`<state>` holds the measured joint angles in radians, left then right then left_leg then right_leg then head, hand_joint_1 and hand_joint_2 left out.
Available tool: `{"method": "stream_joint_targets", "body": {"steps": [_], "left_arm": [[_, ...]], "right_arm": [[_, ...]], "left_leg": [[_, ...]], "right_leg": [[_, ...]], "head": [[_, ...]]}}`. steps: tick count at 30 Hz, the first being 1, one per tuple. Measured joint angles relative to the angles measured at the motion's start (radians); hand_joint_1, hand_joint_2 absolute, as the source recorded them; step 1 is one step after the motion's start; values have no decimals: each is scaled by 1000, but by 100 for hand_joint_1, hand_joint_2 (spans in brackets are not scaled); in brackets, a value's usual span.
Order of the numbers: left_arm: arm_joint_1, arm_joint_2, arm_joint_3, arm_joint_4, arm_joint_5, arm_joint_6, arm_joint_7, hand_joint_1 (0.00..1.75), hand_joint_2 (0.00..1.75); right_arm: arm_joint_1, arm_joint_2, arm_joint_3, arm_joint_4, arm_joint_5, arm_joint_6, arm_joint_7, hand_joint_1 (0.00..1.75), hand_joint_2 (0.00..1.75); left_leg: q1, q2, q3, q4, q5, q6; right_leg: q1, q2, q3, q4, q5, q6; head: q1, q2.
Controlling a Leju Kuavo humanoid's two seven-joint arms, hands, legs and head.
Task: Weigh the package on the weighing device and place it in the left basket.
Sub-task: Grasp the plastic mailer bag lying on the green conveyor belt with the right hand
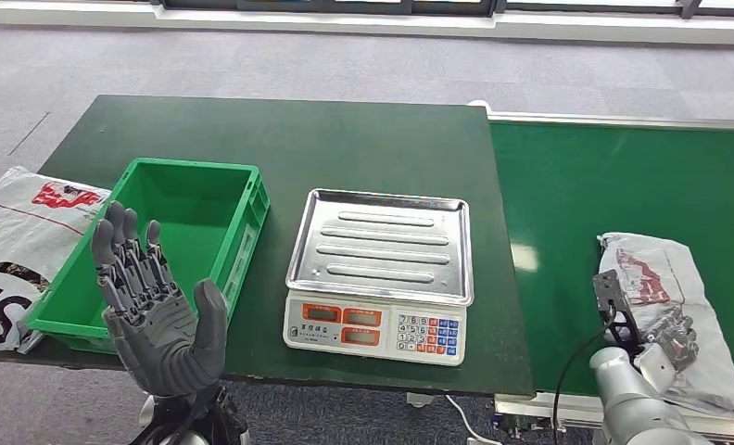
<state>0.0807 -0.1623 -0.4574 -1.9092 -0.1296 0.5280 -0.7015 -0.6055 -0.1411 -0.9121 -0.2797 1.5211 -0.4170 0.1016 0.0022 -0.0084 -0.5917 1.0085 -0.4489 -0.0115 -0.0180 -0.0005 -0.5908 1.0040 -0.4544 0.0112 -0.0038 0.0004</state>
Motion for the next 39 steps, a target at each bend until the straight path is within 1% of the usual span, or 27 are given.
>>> {"method": "stream_joint_targets", "body": {"steps": [3,4,7,8,24,27,31,33,36,39], "left_arm": [[0,0,0,0,0,0,0,0,175],[0,0,0,0,0,0,0,0,175],[0,0,0,0,-1,0,0,0,175],[0,0,0,0,-2,1,0,0,175],[2,0,0,-3,-7,8,0,0,175],[3,0,0,-3,-9,15,0,0,175],[6,0,0,-4,-13,22,0,0,175],[6,0,0,-3,-15,24,0,0,175],[6,0,0,-2,-15,29,0,0,175],[6,0,0,-2,-15,32,0,0,175]], "right_arm": [[6,5,0,0,-5,9,-12,0,175],[8,6,0,1,-5,10,-17,39,175],[11,9,0,1,-5,20,-27,170,175],[12,10,0,1,-4,24,-30,175,175],[13,20,0,1,-5,4,-53,175,175],[13,24,0,1,-17,-48,-82,175,175],[10,34,0,-8,-45,-196,-161,175,175],[2,45,0,-26,-50,-252,-199,175,175],[-13,83,12,-99,-43,-278,-257,175,175],[-26,125,42,-174,-31,-281,-281,175,175]], "left_leg": [[0,0,0,0,0,0],[0,0,0,0,0,0],[0,0,0,0,0,0],[0,0,0,0,0,0],[0,0,0,0,0,0],[0,0,0,0,0,0],[0,0,-1,0,0,0],[0,0,-1,0,0,0],[0,0,0,0,0,0],[0,1,1,0,1,-1]], "right_leg": [[0,0,0,0,0,0],[0,0,0,0,0,0],[0,0,0,0,0,0],[0,0,0,0,0,0],[0,0,0,0,0,0],[0,0,0,0,0,0],[0,0,0,0,0,0],[0,0,0,0,0,0],[0,0,0,0,0,0],[0,0,0,0,0,0]], "head": [[0,0],[0,0],[0,0],[0,0],[0,0],[0,0],[0,0],[0,0],[0,0],[0,0]]}}
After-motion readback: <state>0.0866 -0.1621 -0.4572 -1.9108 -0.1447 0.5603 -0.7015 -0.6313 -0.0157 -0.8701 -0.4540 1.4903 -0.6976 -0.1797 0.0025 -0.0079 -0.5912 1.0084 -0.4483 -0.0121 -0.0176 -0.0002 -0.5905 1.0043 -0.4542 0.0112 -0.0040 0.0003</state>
